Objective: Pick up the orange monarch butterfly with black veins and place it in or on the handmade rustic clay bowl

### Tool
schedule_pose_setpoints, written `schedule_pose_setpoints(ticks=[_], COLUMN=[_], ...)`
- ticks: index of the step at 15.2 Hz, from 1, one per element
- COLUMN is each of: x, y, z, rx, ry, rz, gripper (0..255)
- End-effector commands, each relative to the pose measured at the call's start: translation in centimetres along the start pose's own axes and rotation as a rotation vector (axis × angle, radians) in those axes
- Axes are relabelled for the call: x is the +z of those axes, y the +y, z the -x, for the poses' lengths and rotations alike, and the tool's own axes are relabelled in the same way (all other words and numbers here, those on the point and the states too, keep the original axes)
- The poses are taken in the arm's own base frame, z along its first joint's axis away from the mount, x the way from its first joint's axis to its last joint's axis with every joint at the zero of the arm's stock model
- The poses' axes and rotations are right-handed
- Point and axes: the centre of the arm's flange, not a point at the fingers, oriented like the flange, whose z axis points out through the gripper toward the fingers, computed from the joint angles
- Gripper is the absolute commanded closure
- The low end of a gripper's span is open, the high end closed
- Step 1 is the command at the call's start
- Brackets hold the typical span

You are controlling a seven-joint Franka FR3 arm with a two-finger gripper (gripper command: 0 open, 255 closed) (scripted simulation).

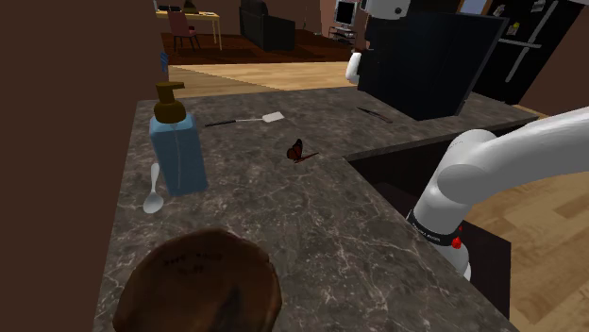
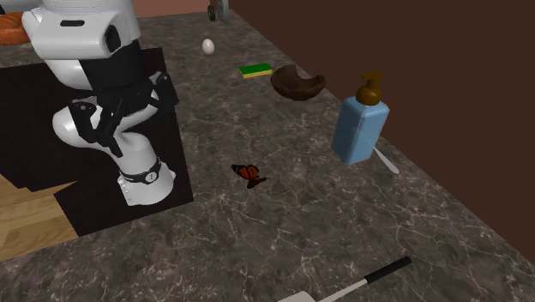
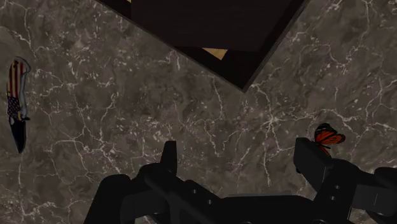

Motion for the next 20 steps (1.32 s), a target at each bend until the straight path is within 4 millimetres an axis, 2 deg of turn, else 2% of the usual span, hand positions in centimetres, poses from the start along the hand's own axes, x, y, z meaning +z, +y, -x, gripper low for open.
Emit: schedule_pose_setpoints(ticks=[1, 10, 20], x=[0.0, 7.4, 14.6], y=[0.0, -7.5, -15.3], z=[0.0, -3.5, -8.5], rx=[0.000, 0.159, 0.328], ry=[0.000, 0.008, 0.017], rz=[0.000, -0.070, -0.144], gripper=[0, 0, 0])
